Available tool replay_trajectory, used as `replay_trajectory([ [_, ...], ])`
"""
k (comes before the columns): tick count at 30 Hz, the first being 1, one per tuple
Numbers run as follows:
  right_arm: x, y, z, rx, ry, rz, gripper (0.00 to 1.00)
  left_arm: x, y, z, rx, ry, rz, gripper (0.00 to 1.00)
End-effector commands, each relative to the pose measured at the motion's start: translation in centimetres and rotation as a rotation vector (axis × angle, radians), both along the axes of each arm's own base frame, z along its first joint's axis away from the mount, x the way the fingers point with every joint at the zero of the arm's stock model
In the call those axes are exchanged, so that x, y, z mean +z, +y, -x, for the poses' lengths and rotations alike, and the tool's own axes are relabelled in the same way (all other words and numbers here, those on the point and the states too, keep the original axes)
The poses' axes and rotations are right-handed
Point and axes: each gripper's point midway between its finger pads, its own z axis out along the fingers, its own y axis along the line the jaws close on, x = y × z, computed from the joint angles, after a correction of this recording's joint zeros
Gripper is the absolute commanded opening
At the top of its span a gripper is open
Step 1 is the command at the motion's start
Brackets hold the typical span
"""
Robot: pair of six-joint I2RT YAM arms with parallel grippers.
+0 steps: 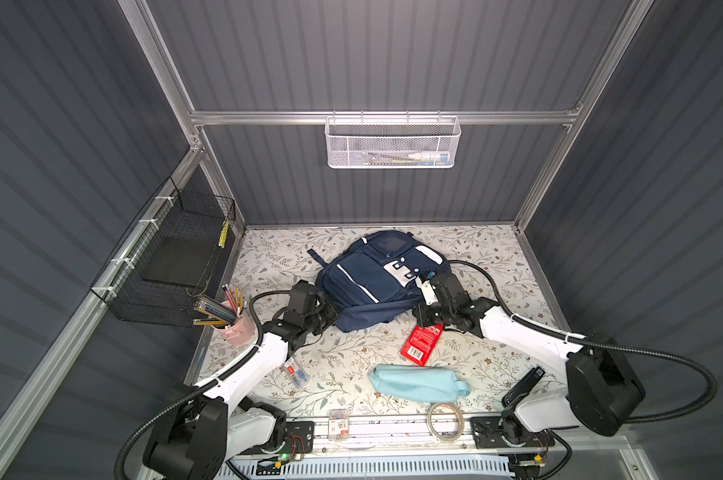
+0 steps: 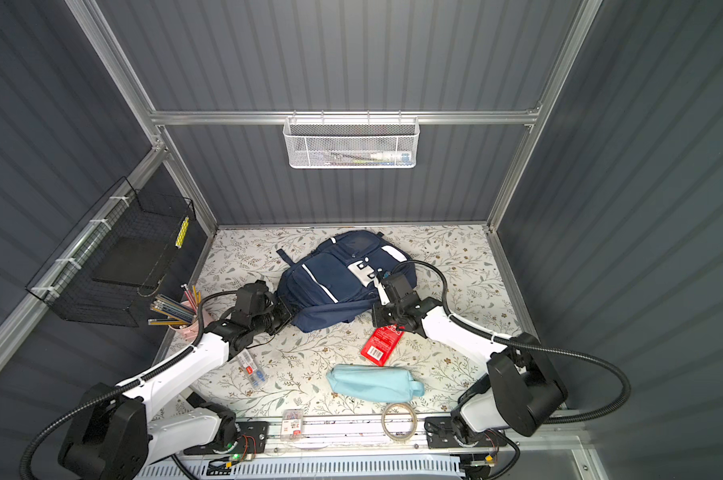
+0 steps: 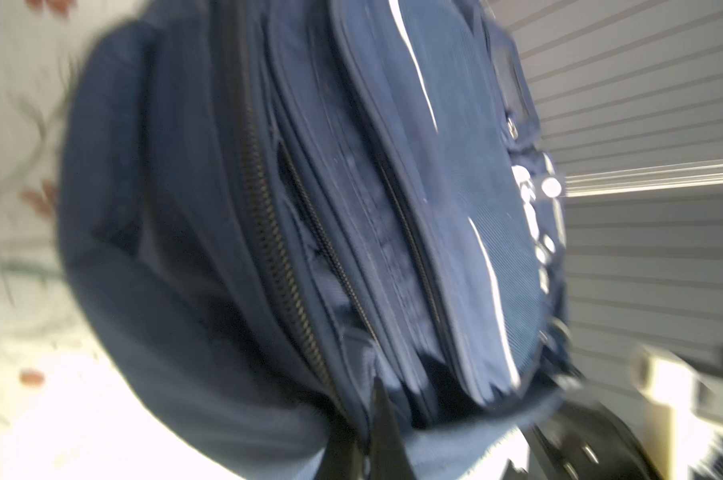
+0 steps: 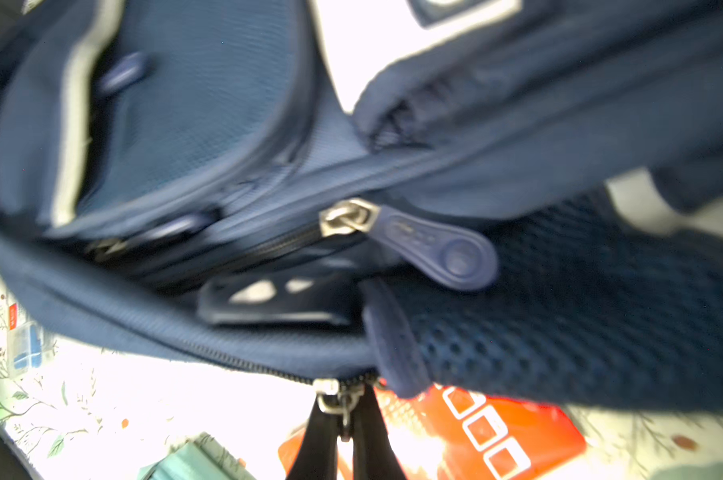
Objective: Pack the student bag
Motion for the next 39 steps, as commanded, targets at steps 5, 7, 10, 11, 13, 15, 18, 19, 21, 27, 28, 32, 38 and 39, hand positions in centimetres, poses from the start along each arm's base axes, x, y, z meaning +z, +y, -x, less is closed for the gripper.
replay_trajectory([
  [5,-0.9,5.6,2.8,0.107,0.052,0.082,0.0,0.5,4.4,-5.2,0.074,-0.122,-0.184,0.08],
  [7,-1.1,7.4,3.1,0.159,0.052,0.096,0.0,0.7,5.2,-5.8,0.085,-0.121,-0.204,0.14],
  [10,-0.7,8.5,3.3,0.182,0.037,0.117,0.06,1.1,7.5,-6.0,0.128,-0.118,-0.237,0.58],
  [11,-0.4,8.2,3.2,0.172,0.025,0.12,0.22,1.3,8.0,-5.9,0.139,-0.126,-0.234,0.72],
  [13,0.2,7.1,3.0,0.152,-0.01,0.147,0.52,1.6,8.2,-5.6,0.133,-0.128,-0.229,0.81],
  [15,1.3,5.9,2.9,0.153,-0.063,0.174,0.59,2.0,7.6,-5.0,0.102,-0.12,-0.2,0.82],
  [18,3.4,3.1,3.0,0.152,-0.139,0.247,0.62,4.0,6.3,-3.8,0.032,-0.156,-0.142,0.82],
  [19,4.1,2.2,2.7,0.15,-0.172,0.251,0.63,4.9,5.8,-3.4,0.021,-0.187,-0.105,0.82],
  [21,5.1,0.1,1.3,0.136,-0.217,0.215,0.66,7.3,4.1,-2.8,-0.007,-0.28,0.047,0.81],
  [27,5.9,-1.2,-2.7,0.311,-0.32,0.169,0.61,8.1,-5.6,0.3,-0.159,-0.287,0.083,0.82],
  [28,5.3,-0.8,-2.7,0.373,-0.336,0.193,0.6,7.8,-6.8,0.6,-0.173,-0.287,0.084,0.82],
  [32,3.4,0.6,-2.8,0.539,-0.33,0.236,0.57,5.1,-9.8,0.7,-0.201,-0.258,0.108,0.77],
  [38,-0.3,0.6,-2.6,0.654,-0.28,0.362,0.56,0.4,-12.1,1.4,-0.26,-0.182,0.061,0.7],
  [39,-1.1,0.6,-2.5,0.675,-0.267,0.386,0.56,0.0,-12.1,1.6,-0.263,-0.18,0.047,0.69],
])
